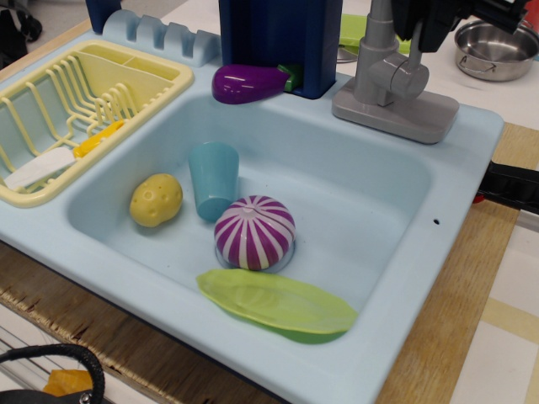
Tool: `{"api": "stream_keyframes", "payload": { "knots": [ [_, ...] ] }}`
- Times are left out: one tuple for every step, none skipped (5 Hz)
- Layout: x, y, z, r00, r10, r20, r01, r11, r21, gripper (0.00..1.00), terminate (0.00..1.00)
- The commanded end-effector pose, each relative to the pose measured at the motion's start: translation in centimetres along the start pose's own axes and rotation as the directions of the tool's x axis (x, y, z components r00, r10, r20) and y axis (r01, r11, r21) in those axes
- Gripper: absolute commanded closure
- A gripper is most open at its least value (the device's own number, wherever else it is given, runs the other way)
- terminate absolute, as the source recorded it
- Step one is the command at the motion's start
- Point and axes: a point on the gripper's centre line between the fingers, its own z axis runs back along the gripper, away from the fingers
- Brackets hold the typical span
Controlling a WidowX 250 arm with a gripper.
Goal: Turn lever vertical to-front
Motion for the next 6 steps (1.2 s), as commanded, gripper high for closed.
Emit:
{"api": "stream_keyframes", "payload": {
  "knots": [
    [-1.1,0.0,-0.5,0.999,0.017,-0.035,-0.017,1.0,-0.016,1.0,0.0],
    [-2.3,0.3,-0.9,0.994,0.048,-0.101,-0.05,0.998,-0.024,1.0,0.0],
    [-4.2,0.0,-1.5,0.984,0.072,-0.16,-0.081,0.996,-0.047,1.0,0.0],
    [-6.2,-0.4,-1.6,0.978,0.1,-0.181,-0.112,0.992,-0.053,1.0,0.0],
    [-6.9,-0.4,-2.0,0.966,0.087,-0.244,-0.109,0.991,-0.078,1.0,0.0],
    [-8.2,0.1,-2.3,0.944,0.062,-0.324,-0.104,0.988,-0.114,1.0,0.0]
  ]
}}
